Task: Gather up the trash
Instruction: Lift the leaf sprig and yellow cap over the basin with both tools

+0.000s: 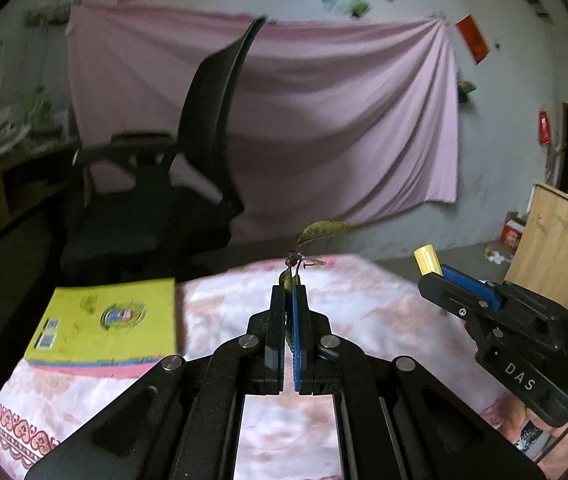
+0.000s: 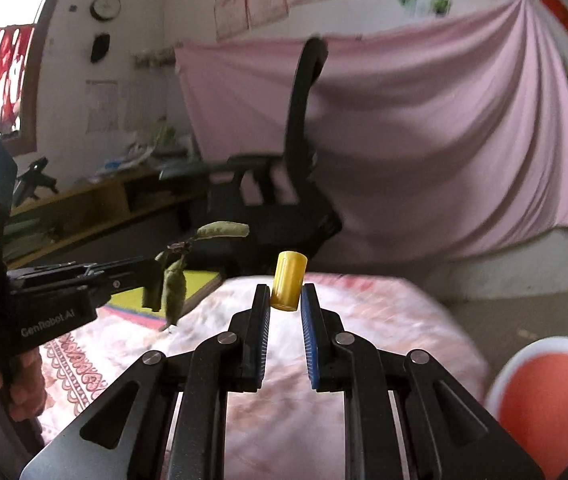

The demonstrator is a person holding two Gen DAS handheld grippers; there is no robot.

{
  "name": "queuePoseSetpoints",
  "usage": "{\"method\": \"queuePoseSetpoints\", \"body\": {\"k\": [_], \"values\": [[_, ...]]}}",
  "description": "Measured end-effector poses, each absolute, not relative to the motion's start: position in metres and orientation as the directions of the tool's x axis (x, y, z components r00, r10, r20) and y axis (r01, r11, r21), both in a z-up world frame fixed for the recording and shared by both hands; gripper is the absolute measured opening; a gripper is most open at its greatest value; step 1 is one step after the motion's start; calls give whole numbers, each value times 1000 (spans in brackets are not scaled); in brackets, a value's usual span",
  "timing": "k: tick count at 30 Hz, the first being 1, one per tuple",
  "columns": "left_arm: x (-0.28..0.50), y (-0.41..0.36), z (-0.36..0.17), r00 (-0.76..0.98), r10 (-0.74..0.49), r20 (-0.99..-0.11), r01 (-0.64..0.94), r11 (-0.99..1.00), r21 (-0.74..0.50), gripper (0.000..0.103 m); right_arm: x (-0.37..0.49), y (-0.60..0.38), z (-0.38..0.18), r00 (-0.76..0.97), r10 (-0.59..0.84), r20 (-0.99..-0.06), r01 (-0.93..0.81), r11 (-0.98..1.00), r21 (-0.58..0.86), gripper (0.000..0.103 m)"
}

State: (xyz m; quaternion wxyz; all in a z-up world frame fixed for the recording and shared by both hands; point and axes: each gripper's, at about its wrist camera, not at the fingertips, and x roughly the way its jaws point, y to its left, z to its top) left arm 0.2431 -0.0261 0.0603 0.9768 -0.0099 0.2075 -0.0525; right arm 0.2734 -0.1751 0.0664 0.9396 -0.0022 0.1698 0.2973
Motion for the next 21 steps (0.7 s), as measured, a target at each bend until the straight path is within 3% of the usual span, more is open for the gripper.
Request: {"method": "queuePoseSetpoints", "body": {"k": [10,21], "values": [[220,-97,85,943,-210,-260,228,973,42,1,248,-247,91,873,462,-158,-454,887,88,14],[226,-159,94,922,-296,-249,321,945,64,1,242,-312,98,936,332,-113,-316,939,135,14]]}}
